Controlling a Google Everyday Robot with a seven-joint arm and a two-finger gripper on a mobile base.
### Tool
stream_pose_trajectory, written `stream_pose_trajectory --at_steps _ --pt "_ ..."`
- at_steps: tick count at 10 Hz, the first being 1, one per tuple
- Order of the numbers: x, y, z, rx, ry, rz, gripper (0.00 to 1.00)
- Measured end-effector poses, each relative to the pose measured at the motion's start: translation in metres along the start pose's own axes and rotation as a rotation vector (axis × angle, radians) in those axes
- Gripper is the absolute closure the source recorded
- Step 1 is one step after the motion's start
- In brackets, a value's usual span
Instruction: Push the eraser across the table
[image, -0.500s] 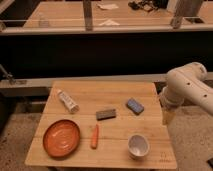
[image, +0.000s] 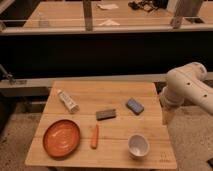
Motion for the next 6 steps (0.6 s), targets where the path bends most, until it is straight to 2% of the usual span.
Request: stream_pose_trajectory --at_steps 1,2,3,6 --pt "0.000 0.000 0.000 0.000 0.000 0.000 0.22" --pt "-0.004 -0.002 -0.001 0.006 0.003 -0.013 0.33" --pt "-0.015 -0.003 -0.001 0.008 -0.002 -0.027 0.36" --pt "-0.026 -0.007 -0.002 0.015 -0.002 -0.046 0.36"
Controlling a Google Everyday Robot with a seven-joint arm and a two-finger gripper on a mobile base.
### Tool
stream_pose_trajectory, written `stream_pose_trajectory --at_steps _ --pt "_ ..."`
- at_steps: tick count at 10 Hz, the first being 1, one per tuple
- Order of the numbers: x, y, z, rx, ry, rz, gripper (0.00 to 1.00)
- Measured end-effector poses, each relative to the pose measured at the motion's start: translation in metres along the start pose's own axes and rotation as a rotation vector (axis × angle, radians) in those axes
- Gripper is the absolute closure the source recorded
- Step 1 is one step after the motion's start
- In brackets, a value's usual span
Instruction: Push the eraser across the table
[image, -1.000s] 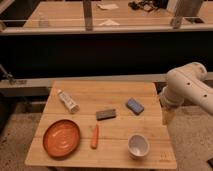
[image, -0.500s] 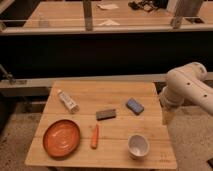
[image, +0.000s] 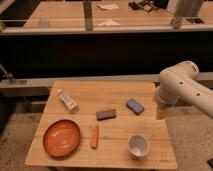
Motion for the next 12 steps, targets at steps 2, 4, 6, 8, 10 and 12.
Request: stream_pose_trajectory --at_steps 2,4,6,8,10,12 --pt "-0.005 -0.001 0.003 0.002 0.000 -0.013 0.43" --pt "-0.017 -0.004 0.005 0.004 -0.002 -0.026 0.48" --pt "-0.019 -0.006 0.007 0.006 0.001 -0.034 0.48" --pt "-0.025 -0.008 0.009 0.005 0.000 -0.047 0.51" --pt "-0.028 -0.009 0.013 -0.001 0.000 -0.061 0.66" --pt "-0.031 -0.010 0.018 -0.005 -0.001 -0.072 0.67"
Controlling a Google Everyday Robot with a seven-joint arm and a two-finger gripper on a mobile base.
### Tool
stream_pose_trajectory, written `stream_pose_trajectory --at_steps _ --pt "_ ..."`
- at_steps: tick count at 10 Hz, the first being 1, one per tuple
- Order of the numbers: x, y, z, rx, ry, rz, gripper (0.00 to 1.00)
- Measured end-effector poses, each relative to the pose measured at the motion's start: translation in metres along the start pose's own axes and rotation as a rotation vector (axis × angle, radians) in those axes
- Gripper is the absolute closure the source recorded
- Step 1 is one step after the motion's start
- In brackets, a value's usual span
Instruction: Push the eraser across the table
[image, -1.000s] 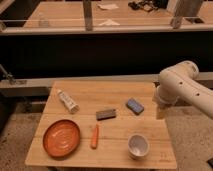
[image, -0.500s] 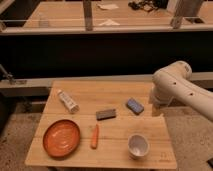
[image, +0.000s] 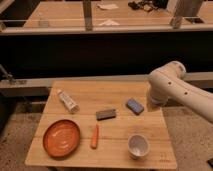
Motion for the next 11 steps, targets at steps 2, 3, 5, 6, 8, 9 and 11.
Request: stream_pose_trajectory --at_steps 2,3,5,6,8,9,11 --pt "-0.006 -0.003 0.007 -0.005 0.002 -0.020 0.73" --pt "-0.012 -0.005 0.011 -0.010 0.005 -0.029 0.81" --pt "-0.023 -0.009 0.020 -0.017 0.015 -0.047 0.91" --pt "-0.026 -0.009 0.025 -0.024 0.019 -0.053 0.91" --pt "-0.036 -0.011 0.039 -0.033 0.017 -0.075 0.91" --pt "-0.044 -0.013 0.045 -0.039 0.011 -0.087 0.91" --pt "-0.049 -0.014 0.051 -0.043 0.009 -0.102 0.92"
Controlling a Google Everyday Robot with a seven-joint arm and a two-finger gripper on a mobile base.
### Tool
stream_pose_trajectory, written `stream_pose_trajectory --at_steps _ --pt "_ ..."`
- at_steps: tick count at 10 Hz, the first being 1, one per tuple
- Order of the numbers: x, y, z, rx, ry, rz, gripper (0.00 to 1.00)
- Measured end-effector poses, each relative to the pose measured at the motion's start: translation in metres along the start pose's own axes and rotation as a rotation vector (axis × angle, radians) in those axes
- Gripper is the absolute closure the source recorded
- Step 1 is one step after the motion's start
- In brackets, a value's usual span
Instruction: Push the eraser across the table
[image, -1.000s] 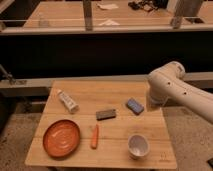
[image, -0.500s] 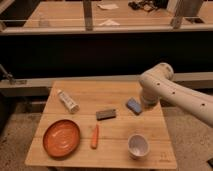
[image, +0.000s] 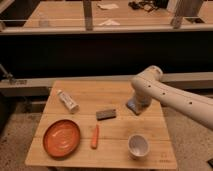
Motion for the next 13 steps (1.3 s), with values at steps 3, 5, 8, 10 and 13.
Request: stream_pose_trajectory --at_steps 3,5,8,10,13 --pt "-0.022 -0.010 0.013 -0.008 -0.007 -0.044 0.98" --pt "-0.028 -0.012 0.017 -0.016 -0.006 -0.065 0.98" --pt "-0.045 -0.017 0.032 -0.031 -0.011 -0.114 0.98" --pt "-0.057 -0.022 0.038 -0.037 -0.015 -0.144 0.98" --pt "-0.069 -0.023 0.050 -0.061 -0.016 -0.188 0.98"
